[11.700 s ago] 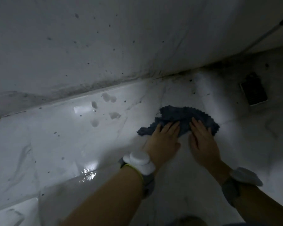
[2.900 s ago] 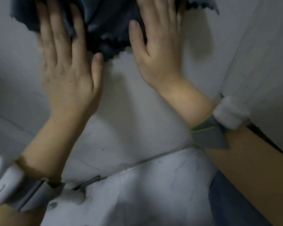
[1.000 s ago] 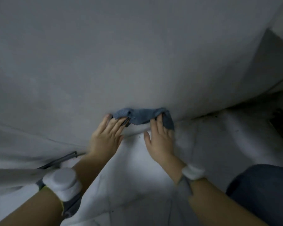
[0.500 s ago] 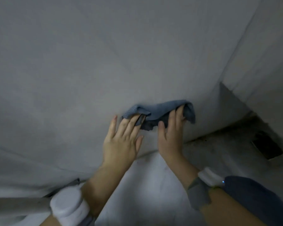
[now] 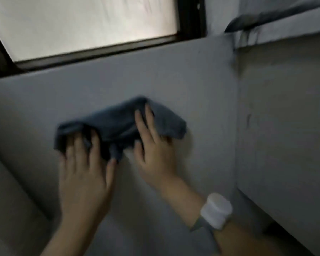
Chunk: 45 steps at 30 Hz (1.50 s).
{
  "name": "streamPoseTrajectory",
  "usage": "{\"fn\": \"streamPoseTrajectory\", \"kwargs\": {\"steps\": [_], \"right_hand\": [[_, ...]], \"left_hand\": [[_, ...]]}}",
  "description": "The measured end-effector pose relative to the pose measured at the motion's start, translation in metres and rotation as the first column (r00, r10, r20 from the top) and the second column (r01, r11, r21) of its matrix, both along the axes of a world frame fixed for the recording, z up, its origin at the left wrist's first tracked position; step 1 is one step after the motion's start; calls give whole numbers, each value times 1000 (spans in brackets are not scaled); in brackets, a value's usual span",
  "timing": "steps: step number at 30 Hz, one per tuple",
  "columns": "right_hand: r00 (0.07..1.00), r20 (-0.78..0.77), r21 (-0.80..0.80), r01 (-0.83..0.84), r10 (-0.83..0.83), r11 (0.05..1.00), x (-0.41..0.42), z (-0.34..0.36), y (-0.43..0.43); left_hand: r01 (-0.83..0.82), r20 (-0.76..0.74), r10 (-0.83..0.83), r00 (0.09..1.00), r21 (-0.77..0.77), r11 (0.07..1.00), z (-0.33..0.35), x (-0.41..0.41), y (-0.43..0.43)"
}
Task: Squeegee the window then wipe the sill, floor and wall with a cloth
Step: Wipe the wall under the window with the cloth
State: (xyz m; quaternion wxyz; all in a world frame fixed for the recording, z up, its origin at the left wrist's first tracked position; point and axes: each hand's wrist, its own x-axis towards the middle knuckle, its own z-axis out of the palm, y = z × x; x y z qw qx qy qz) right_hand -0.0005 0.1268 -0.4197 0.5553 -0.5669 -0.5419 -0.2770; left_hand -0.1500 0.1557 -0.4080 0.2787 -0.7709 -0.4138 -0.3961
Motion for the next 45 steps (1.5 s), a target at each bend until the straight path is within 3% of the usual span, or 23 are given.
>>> {"fn": "streamPoseTrajectory", "kwargs": {"steps": [3,5,8,12,17,21,24,28,33,40,45], "right_hand": [[996,12,-81,91,-90,993,15,-60,-10],[995,34,-95,94,-92,991,25,-77,-16],[998,-3,-10,57,-57,998,35,-39,-13],[990,-86,72,115,-109,991,71,24,-10],[940,-267,-109,189,-212,976,119,-51,-37],[916,-315,-303,151,-248,941,128,-81,-61],[947,-260,-175,143,-186,974,129,-40,-53],[985,-149,56,94,-85,994,113,31,-25],[993,-118,261,52,-22,964,81,58,-4],[993,-22,316,-107,120,943,41,67,9],[973,-113,209,-175,202,962,19,88,-5]], "left_hand": [[30,-141,-41,989,-81,996,-34,6,-7],[63,-195,-69,978,-38,997,-34,7,-7],[136,-171,-119,978,94,986,0,23,-1],[219,-127,-202,971,137,966,56,71,1],[322,-367,-273,889,79,943,21,129,-9],[283,-512,-247,823,-8,959,-10,137,-22],[274,-446,-218,868,65,960,8,121,-15],[229,-188,-196,962,173,958,54,92,-1],[146,-14,-147,989,237,960,71,67,9],[127,129,-163,978,249,960,70,37,15],[126,144,-150,978,162,979,99,13,6]]}}
